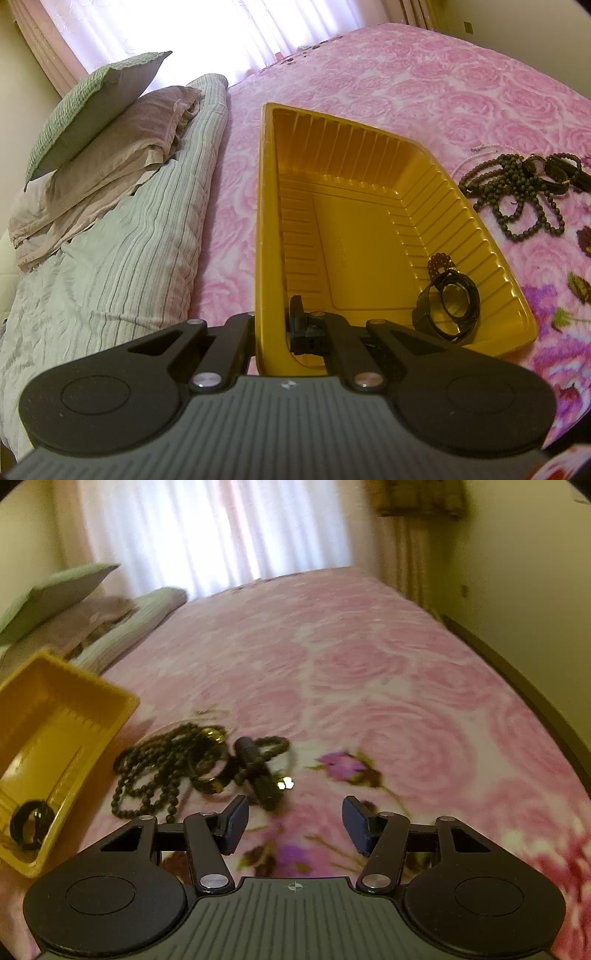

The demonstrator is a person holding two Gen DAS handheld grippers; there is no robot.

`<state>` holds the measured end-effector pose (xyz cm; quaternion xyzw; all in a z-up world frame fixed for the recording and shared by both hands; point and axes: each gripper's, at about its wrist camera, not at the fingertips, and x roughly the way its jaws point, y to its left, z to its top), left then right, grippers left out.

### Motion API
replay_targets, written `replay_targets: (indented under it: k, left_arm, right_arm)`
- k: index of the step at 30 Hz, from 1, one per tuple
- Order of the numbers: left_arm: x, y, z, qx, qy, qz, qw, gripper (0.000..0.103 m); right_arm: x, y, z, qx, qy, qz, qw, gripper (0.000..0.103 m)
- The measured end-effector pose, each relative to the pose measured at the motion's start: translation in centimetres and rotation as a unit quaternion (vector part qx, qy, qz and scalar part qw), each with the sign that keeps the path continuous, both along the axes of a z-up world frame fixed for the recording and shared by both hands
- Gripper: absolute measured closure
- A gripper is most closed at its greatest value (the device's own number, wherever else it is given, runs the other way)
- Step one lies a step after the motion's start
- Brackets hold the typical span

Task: Organize jewelry
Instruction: 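Close the right tool on the black cylindrical pendant, then carry the black pendant into the tray and release it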

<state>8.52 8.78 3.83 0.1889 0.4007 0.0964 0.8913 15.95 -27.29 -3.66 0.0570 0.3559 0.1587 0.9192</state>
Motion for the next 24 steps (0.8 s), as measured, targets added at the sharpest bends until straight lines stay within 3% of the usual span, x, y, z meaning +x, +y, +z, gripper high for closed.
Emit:
replay_targets:
  k: [2, 6, 8, 18, 24]
  left_arm:
    - [0.0, 0.0, 0.0, 0.001, 0.001, 0.0, 1.0, 0.101]
    - [0.0, -0.1, 0.0, 0.003, 0.002, 0.001, 1.0, 0.101]
    - [0.0, -0.1, 0.0, 0.003, 0.002, 0.0, 1.0, 0.101]
    - [0.0, -0.1, -0.1, 0.004, 0.001, 0.0, 1.0, 0.101]
    - [-0.1, -0.1, -0.1, 0.002, 0.001, 0.001, 1.0, 0.101]
  right_arm:
    - [0.6, 0.9, -0.4, -0.015, 0.0, 0.02, 1.0, 0.067]
    - [1.8, 2.6, -1.4, -0.05, -0.002, 0.044, 0.998, 0.073]
    - [2.0, 3.1, -1.7, -0.066, -0.002, 0.046, 0.997, 0.081]
    - [-2.9, 2.9, -0.7, -0.061, 0.05, 0.055, 0.995, 0.084]
    - [-2.9, 3.1, -0.5, -0.066, 0.028, 0.056, 0.996, 0.078]
